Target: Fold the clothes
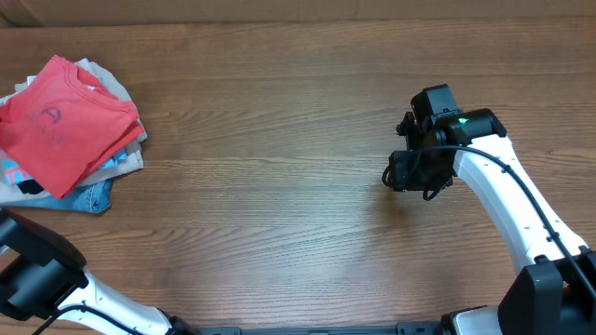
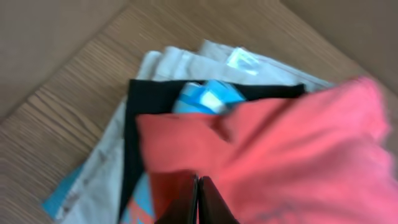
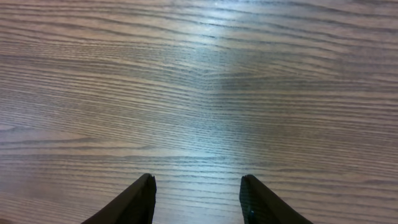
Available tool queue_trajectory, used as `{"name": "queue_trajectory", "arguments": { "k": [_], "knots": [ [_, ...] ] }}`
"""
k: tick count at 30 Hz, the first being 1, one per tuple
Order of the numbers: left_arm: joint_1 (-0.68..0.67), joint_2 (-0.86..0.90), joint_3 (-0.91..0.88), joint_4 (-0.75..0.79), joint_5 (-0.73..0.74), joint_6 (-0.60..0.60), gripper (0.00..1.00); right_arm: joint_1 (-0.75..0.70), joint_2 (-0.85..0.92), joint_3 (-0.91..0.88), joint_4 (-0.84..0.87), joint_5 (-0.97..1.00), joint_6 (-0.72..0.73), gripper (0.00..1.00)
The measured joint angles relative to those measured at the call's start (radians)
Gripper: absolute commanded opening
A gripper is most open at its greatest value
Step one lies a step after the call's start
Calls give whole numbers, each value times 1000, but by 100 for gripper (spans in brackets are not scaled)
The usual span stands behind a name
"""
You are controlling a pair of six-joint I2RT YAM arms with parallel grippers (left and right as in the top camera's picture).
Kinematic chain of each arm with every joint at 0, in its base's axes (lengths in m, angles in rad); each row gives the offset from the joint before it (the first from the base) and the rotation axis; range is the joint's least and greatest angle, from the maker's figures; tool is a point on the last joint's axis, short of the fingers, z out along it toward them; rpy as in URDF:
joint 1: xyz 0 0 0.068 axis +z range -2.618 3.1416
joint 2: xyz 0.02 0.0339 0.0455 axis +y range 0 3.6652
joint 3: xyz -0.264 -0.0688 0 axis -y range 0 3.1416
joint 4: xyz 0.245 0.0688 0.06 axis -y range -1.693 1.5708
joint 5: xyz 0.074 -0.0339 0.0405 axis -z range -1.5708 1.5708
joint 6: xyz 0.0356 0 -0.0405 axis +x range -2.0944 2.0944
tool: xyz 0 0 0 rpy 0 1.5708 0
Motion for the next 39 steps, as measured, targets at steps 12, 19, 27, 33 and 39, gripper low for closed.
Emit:
{"name": "queue_trajectory", "arguments": {
  "k": [12, 19, 27, 33, 39],
  "knots": [
    [8, 43, -122, 182, -122, -2, 13, 0, 0, 0, -15, 0, 1, 48],
    [18, 70, -117, 159, -145, -11, 100, 0, 0, 0, -14, -1, 1, 48],
    [18, 45, 36, -9, -137, -16, 100, 0, 0, 4, 70, -28, 13, 95],
    [-74, -99, 109, -62, -118, -16, 100, 0, 0, 67, 161, -42, 4, 100],
    [-283, -245, 130, -156, -106, -15, 100, 0, 0, 155, 255, -42, 3, 100]
  ]
}}
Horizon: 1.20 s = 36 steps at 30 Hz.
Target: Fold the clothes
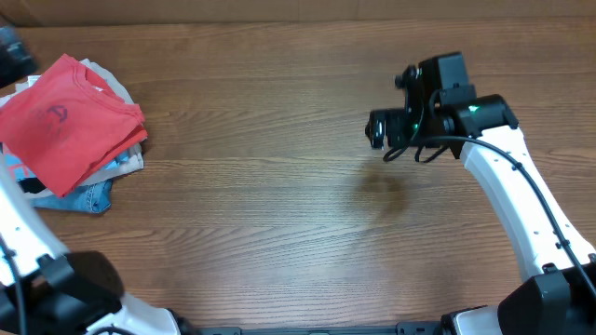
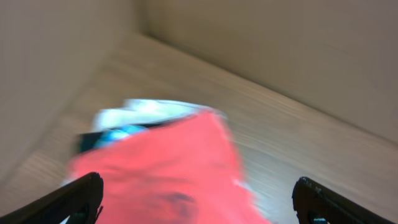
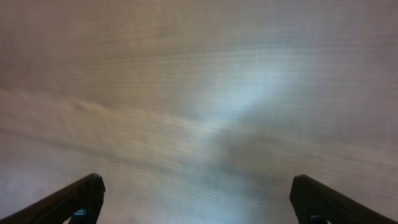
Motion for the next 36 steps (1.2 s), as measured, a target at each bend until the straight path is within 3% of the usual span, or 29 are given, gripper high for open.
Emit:
{"name": "queue_trajectory", "arguments": {
  "k": [7, 11, 17, 24, 31, 36],
  "knots": [
    [-305, -18, 1, -96, 3, 21, 100, 0, 0, 50, 190, 5, 0, 100],
    [-444, -18, 1, -179, 2, 43, 100, 0, 0, 55, 214, 40, 1, 100],
    [-490, -18, 1, -418, -1, 49, 99, -1, -5, 90, 48, 92, 0, 100],
    [-489, -18, 1, -586, -12, 39, 87, -38, -118, 92, -84, 110, 34, 100],
    [-491, -126, -106, -520, -13, 38, 86, -68, -336, 36, -93, 132, 58, 100],
    [-491, -370, -321, -357, -17, 37, 95, -68, -540, -155, 5, 144, 81, 100]
  ]
}}
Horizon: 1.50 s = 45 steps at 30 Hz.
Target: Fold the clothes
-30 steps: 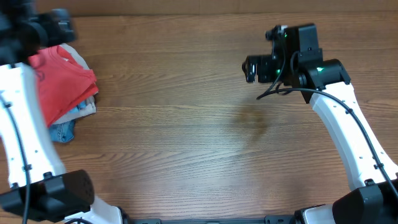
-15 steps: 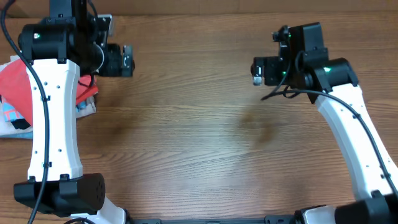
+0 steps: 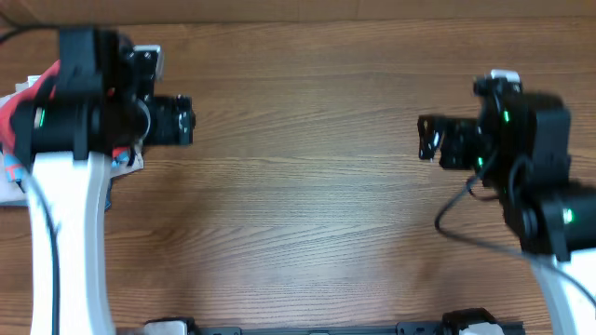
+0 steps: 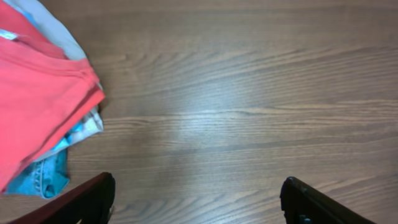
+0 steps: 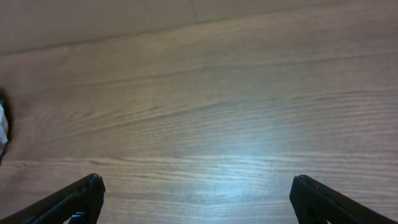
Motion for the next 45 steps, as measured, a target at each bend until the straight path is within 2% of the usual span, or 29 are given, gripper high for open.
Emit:
{"name": "queue_trajectory", "arguments": {
  "k": [2, 7, 10, 13, 23, 38, 45],
  "knots": [
    [0, -126, -111, 70, -12, -3, 100, 0, -68, -84, 34, 1, 6, 100],
    [0, -427, -392, 181, -58, -6, 100, 0, -221, -258, 50, 3, 32, 100],
    [0, -574, -527, 220, -78, -6, 100, 0, -301, -301, 11, 9, 54, 100],
    [0, -646, -596, 241, -85, -6, 100, 0, -343, -304, -37, 10, 62, 100],
    [0, -654, -632, 162, -93, -6, 100, 0, -330, -305, -110, 10, 76, 100],
    [0, -654, -632, 159, -93, -6, 100, -1, -336, -305, -115, 10, 76, 100],
    [0, -654, -632, 159, -93, -6, 100, -40, -421, -313, -124, 10, 76, 100]
  ]
}}
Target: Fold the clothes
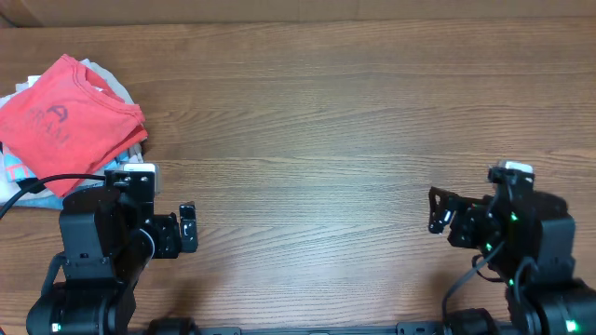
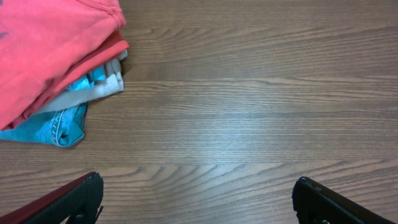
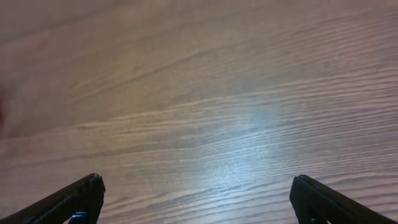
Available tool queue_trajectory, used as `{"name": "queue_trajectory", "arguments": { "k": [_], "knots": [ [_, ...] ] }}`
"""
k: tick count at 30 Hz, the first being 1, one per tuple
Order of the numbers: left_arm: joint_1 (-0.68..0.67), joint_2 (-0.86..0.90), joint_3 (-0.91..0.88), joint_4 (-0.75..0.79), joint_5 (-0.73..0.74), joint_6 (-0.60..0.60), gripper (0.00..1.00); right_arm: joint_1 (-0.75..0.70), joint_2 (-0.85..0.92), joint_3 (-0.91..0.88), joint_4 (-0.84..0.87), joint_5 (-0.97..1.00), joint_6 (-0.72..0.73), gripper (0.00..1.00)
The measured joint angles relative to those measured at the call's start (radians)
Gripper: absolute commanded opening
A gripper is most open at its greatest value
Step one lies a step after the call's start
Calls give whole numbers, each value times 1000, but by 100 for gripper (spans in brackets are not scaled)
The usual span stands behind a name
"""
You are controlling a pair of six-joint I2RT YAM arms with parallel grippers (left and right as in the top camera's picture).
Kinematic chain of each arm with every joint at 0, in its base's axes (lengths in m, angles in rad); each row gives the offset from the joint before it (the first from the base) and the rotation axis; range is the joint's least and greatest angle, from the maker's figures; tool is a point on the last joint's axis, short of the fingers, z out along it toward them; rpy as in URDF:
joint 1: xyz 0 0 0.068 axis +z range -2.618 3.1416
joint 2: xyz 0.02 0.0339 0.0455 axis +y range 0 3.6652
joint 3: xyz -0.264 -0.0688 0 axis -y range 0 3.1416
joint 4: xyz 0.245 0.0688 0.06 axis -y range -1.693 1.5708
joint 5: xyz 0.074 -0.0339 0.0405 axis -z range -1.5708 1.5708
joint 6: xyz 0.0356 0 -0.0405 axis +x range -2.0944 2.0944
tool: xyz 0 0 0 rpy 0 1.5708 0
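Note:
A pile of folded clothes sits at the table's far left, a red T-shirt (image 1: 67, 121) on top. In the left wrist view the red T-shirt (image 2: 50, 43) lies over grey and blue garments, with blue denim (image 2: 46, 127) at the bottom. My left gripper (image 1: 189, 229) hangs near the front left edge, open wide, nothing between its fingers (image 2: 74, 199). My right gripper (image 1: 436, 211) is at the front right, open too, over bare wood (image 3: 199, 124).
The wooden table (image 1: 307, 140) stretches between the two arms. A cardboard-coloured wall runs along the back edge (image 1: 298, 9). Both arm bases stand at the front edge.
Both arms have pulled back toward the front edge of the table. The left gripper was beside the pile and is now below and right of it. Both stay open.
The left gripper was shut at the red shirt on the pile while the right hovered open mid-table. Then the left was open off the pile. Then both arms stood high over the table, and now both rest open near the front edge.

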Motion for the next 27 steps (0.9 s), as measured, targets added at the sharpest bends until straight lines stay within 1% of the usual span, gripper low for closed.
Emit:
{"name": "queue_trajectory", "arguments": {
  "k": [4, 7, 10, 13, 14, 20, 27],
  "knots": [
    [0, 0, 0, 0, 0, 0, 100, -24, -116, -3, -46, 3, -3, 100],
    [0, 0, 0, 0, 0, 0, 100, -29, -223, -19, -19, 3, -44, 100],
    [0, 0, 0, 0, 0, 0, 100, -32, -322, -72, 13, 4, -88, 100],
    [0, 0, 0, -1, -1, 0, 100, -39, -438, -180, 78, 5, -125, 100],
    [0, 0, 0, 0, -1, 0, 100, -39, -453, -196, 86, 6, -129, 100],
    [0, 1, 0, 0, -4, 0, 100, -44, -618, -450, 356, 10, -151, 100],
    [0, 1, 0, 0, -5, 0, 100, -45, -626, -682, 760, 14, -194, 100]
  ]
}}
